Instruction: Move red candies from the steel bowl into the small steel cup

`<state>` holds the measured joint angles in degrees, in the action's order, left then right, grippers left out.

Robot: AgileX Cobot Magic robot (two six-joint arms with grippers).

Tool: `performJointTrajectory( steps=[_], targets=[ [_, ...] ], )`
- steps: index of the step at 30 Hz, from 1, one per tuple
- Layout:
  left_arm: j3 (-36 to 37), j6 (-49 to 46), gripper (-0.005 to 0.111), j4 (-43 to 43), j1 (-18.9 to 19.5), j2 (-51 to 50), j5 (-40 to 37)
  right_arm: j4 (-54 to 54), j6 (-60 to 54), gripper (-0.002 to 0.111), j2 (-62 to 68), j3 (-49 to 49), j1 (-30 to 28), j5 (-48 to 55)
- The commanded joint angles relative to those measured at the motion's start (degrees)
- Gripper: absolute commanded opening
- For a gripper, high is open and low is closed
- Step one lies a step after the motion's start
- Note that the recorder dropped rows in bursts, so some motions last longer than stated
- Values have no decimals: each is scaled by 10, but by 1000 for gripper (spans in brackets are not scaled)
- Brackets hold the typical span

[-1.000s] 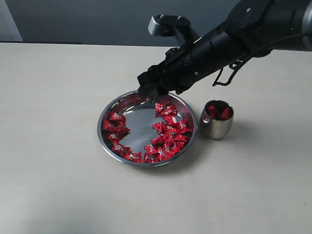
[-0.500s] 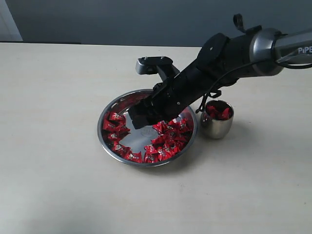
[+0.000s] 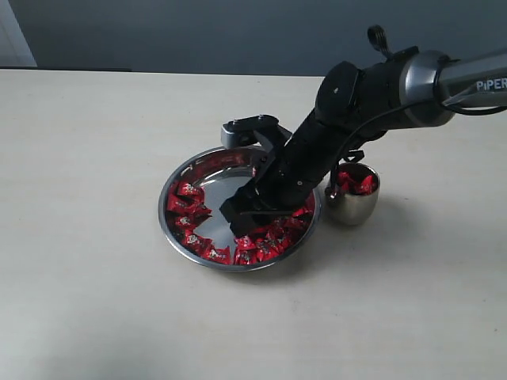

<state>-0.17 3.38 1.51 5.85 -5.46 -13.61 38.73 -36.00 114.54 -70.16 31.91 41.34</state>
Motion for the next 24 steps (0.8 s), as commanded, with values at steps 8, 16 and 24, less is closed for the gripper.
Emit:
performJointTrajectory(
  steps=[8, 16, 24],
  targets=[
    [2, 1, 0, 1, -3, 4, 2, -23, 13, 45, 0, 1, 1, -31],
    [2, 1, 0, 1, -3, 4, 2, -23, 15, 45, 0, 1, 1, -16],
    [2, 1, 0, 1, -3, 4, 2, -23, 17, 45, 0, 1, 2, -27]
  ],
)
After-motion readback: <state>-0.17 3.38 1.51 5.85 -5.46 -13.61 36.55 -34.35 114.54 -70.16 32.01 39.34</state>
